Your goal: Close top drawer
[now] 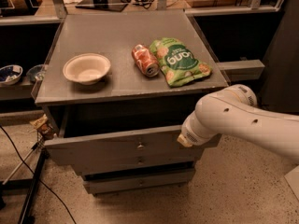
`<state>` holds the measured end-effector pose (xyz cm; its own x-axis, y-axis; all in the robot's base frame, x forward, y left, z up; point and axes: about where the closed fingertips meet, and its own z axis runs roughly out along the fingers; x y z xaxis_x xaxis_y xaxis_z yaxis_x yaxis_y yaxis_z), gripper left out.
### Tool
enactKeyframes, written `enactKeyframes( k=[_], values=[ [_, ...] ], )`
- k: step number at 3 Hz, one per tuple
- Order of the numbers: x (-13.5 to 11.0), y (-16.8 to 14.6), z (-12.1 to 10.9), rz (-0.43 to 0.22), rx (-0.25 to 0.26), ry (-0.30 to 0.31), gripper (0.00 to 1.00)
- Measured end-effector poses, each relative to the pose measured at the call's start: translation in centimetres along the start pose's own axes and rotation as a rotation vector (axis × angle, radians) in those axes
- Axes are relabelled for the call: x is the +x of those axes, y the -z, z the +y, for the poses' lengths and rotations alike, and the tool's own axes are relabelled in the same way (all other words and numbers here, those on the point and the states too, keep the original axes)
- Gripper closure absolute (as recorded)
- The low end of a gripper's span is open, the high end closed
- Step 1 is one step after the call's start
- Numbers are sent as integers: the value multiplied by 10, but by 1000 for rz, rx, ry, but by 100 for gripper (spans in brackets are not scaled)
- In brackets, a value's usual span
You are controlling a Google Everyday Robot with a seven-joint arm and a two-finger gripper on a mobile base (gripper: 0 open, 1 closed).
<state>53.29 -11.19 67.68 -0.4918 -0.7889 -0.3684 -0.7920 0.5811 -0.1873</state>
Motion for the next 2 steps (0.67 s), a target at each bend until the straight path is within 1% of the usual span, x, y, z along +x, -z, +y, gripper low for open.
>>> enactKeyframes(
  k=[2],
  values=[
    [0, 0, 0, 0, 0, 0, 27]
  ],
)
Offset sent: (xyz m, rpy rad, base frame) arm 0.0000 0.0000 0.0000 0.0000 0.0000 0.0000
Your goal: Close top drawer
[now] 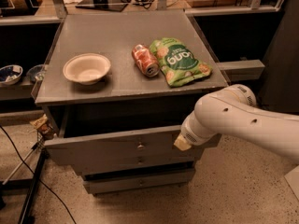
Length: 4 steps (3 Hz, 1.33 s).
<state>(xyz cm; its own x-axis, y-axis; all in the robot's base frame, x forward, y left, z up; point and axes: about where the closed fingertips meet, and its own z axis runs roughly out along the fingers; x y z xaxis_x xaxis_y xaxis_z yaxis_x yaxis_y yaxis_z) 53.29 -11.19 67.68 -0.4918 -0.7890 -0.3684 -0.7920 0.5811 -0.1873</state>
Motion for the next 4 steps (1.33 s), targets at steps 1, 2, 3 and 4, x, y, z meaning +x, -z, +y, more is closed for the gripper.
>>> enactKeyframes(
  k=[1, 2, 3, 4],
  values=[
    [0, 0, 0, 0, 0, 0, 0],
    [0, 0, 0, 0, 0, 0, 0],
    [0, 0, 0, 0, 0, 0, 14],
    [0, 0, 0, 0, 0, 0, 36]
  ],
)
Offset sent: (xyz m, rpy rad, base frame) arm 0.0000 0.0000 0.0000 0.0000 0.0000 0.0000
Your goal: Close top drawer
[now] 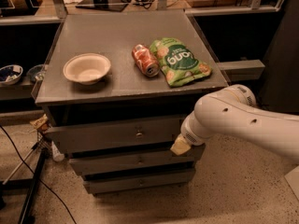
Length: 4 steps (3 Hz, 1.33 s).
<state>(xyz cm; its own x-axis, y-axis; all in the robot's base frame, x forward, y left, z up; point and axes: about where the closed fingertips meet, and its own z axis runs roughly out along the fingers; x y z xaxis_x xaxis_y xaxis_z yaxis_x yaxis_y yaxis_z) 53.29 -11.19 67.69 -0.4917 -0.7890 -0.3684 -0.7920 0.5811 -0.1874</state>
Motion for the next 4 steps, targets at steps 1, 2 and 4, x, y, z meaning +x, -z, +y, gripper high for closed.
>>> enactKeyframes(
  k=[1, 2, 4],
  values=[
    [0, 0, 0, 0, 0, 0, 60],
    [-16, -5, -8, -4, 56, -9, 91],
    [-54, -37, -23, -74, 132, -55, 100]
  ],
)
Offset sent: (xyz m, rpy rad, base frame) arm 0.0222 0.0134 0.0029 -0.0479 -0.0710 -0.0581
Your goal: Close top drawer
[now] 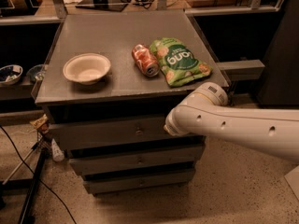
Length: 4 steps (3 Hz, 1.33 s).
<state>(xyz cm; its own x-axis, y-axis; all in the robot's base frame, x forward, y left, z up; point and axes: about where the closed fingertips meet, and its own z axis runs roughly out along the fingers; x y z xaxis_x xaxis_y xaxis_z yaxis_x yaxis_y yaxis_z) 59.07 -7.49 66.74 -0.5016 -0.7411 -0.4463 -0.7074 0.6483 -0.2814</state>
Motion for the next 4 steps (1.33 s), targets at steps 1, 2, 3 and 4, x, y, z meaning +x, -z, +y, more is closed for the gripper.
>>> enactKeyframes(
  k=[1, 2, 3, 4],
  values=[
    [0, 0, 0, 0, 0, 0, 100],
    [-5, -7, -7, 13, 36, -40, 100],
    [-5, -7, -7, 13, 36, -40, 100],
    [-4, -6, -7, 13, 36, -40, 100]
  ],
)
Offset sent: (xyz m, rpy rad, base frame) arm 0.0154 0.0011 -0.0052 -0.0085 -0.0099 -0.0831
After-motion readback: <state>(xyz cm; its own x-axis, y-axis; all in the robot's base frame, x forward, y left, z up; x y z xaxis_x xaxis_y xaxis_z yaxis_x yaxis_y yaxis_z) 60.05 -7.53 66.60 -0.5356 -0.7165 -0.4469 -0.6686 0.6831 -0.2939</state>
